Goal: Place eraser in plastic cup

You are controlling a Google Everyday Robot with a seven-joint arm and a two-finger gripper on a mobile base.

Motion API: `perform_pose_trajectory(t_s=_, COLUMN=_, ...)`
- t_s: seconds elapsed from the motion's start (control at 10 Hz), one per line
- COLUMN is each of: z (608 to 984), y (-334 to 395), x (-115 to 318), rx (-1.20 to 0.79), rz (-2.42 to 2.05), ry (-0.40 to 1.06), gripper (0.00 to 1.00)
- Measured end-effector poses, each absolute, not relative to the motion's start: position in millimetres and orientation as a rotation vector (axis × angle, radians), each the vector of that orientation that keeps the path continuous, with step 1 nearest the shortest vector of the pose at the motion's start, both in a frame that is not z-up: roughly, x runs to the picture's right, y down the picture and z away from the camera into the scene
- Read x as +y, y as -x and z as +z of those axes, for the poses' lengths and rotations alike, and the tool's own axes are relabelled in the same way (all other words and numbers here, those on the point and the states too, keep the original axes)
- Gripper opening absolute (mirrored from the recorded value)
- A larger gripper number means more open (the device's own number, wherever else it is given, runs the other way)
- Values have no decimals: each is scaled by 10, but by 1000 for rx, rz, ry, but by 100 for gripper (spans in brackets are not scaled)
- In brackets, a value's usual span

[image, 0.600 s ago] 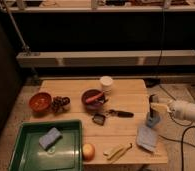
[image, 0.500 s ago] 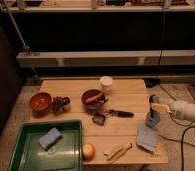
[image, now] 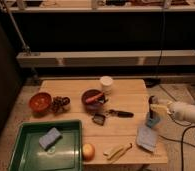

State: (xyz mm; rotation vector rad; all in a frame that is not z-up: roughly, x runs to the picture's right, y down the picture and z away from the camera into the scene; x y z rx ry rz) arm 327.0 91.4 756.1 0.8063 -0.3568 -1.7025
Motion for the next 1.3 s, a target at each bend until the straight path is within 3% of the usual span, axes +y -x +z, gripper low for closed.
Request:
perform_pose_trajectory(t_s=0.8, z=7615, y=-3297, x=987, rx=-357, rz=-1721, ry=-834, gripper=22)
perform_pose_trajectory(t_s=1.3, z=7636, y=-3298, x=1000, rx=-373, rz=-1734, ry=-845, gripper=67)
